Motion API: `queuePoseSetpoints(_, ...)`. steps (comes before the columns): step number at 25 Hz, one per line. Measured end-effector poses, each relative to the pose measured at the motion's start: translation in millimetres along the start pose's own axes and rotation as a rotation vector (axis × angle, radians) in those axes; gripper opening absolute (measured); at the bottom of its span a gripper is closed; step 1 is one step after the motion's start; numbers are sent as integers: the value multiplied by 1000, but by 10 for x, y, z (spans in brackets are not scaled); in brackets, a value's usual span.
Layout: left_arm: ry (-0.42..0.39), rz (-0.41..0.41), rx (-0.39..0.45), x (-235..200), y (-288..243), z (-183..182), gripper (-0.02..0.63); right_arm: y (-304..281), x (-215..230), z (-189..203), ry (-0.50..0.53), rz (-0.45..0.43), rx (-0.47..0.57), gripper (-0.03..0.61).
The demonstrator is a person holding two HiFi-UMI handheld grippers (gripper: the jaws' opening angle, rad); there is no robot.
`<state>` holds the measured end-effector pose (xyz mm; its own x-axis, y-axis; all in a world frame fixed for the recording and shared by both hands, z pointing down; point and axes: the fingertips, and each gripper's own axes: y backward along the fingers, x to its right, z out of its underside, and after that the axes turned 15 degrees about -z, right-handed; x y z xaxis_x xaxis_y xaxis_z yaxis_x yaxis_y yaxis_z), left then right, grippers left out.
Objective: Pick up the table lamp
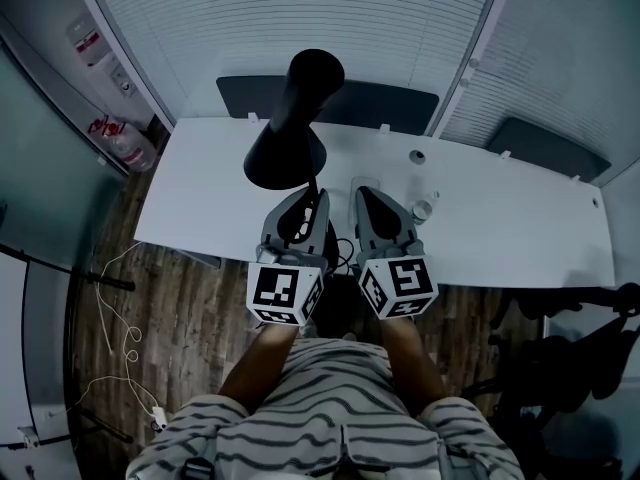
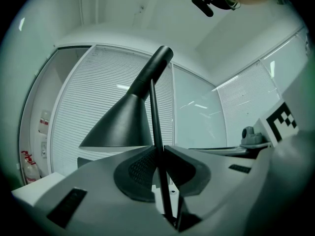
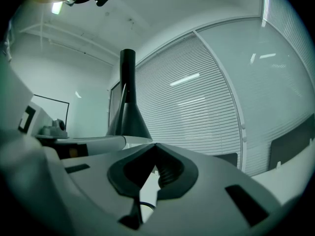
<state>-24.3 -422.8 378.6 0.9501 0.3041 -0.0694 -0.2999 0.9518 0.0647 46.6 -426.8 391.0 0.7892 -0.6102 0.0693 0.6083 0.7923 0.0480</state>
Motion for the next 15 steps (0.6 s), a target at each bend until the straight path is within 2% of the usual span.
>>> queuePoseSetpoints(15, -5, -2, 21, 93, 71, -52, 52, 122, 24, -51, 11, 12, 17, 11)
